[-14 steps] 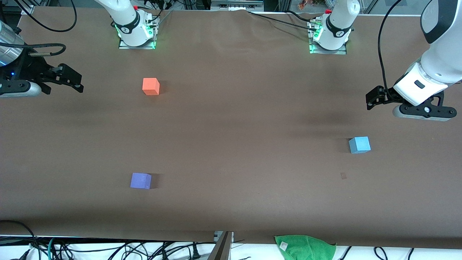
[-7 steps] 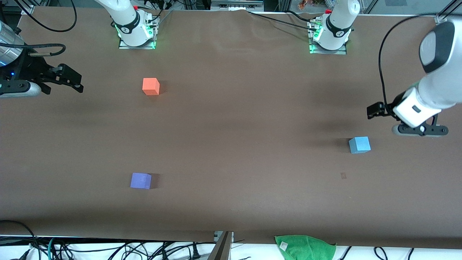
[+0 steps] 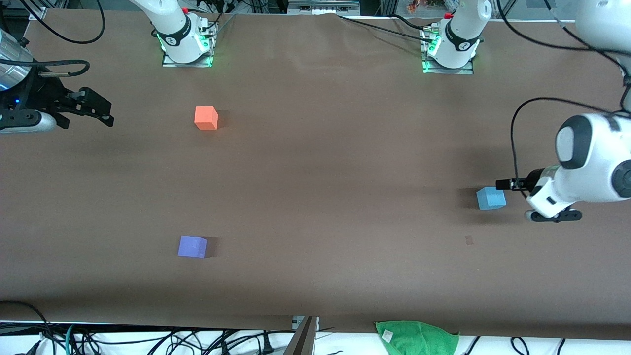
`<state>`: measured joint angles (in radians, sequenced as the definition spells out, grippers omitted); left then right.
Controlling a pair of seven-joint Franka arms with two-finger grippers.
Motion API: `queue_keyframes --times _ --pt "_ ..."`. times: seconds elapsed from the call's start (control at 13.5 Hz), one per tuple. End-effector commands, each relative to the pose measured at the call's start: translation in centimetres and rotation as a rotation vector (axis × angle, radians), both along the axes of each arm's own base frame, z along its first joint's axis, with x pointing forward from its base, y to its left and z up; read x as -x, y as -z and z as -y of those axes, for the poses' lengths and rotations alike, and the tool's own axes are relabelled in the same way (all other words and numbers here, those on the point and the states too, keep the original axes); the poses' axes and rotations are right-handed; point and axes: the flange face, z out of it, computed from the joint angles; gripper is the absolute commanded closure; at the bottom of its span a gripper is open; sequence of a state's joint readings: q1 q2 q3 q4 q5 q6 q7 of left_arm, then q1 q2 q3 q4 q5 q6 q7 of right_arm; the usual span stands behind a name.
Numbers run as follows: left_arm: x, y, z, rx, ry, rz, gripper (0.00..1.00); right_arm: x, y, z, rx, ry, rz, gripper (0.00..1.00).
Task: Place blue block between orange and purple blocks
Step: 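Lower the left gripper over the light blue cube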
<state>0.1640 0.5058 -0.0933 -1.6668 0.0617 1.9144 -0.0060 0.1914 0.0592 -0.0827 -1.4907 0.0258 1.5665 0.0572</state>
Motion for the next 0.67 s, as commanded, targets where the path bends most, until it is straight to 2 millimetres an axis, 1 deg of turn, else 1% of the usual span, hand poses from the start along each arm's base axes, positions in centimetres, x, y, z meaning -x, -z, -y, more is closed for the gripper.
queue_keyframes --times 0.0,0.22,0.3,0.44,0.52,0.59 --pt "-1.3 2.9 -0.8 -0.044 0.048 0.031 0.00 0.0 -0.3 0.2 -0.004 -0.015 0.000 0.01" --pt "-1.6 6.0 -0.1 -0.040 0.062 0.041 0.00 0.0 -0.3 0.2 -0.003 -0.015 -0.001 0.01" --pt "-1.5 7.2 -0.2 -0.036 0.060 0.037 0.00 0.0 -0.3 0.2 -0.002 -0.016 -0.003 0.01" --pt "-1.2 8.2 0.1 -0.034 0.064 0.022 0.00 -0.1 -0.3 0.4 -0.002 -0.013 -0.001 0.01" --pt "-1.0 9.3 0.1 -0.030 0.064 0.006 0.00 -0.1 -0.3 0.4 -0.002 -0.012 -0.001 0.01" --pt "-0.9 9.9 0.1 -0.030 0.066 -0.005 0.00 -0.1 -0.3 0.4 -0.002 -0.013 -0.001 0.01"
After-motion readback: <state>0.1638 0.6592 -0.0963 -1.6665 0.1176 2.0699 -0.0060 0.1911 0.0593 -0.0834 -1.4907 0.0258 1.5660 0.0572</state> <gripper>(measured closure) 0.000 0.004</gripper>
